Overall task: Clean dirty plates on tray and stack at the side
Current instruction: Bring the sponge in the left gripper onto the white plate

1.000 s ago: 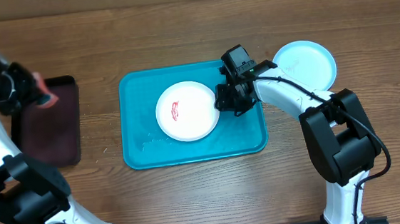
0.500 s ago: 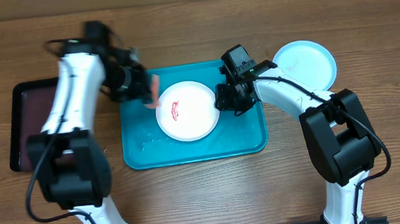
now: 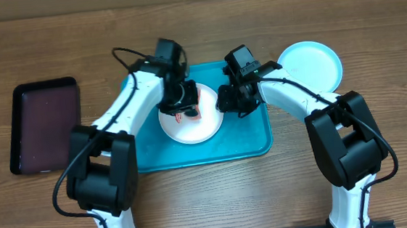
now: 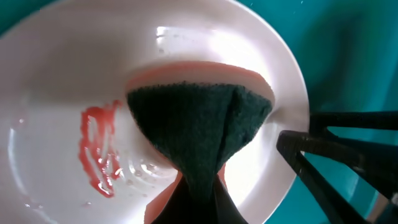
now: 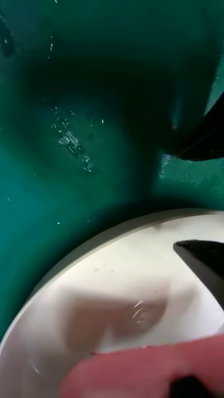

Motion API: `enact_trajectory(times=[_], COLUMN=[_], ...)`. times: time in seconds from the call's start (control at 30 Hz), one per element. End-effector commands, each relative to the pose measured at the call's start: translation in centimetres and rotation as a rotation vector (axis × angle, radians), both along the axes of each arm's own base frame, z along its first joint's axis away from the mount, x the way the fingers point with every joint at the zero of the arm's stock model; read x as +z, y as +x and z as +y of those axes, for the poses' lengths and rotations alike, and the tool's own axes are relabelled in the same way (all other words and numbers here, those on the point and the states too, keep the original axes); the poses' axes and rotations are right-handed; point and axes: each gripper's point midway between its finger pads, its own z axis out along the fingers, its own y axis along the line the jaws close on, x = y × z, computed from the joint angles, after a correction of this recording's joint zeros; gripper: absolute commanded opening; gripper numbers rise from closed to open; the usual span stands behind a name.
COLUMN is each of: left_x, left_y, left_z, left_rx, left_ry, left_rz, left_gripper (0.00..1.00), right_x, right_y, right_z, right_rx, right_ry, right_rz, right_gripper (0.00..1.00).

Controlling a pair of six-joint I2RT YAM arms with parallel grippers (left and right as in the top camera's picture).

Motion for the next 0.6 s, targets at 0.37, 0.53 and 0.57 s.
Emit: enact_trajectory(times=[0.37, 0.53, 0.57], left_x=[-1.7, -2.2, -2.3], left_y=[-1.2, -1.8, -1.9], left_z=[0.6, 0.9, 0.9], left_rx=[0.103, 0.108, 0.107], left_ry=[0.127, 0.135, 0.136], left_rz=[0.023, 0.045, 0.048], left_gripper=[0.05, 0.04, 0.04], right_x=[-1.4, -1.4, -1.4], right_y=[-0.3, -0.3, -0.2], right_z=[-1.1, -1.0, -1.0], right_rx=[-0.013, -0.013, -0.013], right_ry=[-0.059, -0.058, -0.058], right_rz=[0.015, 0.011, 0.011], right_gripper=[1.0, 1.0, 1.0])
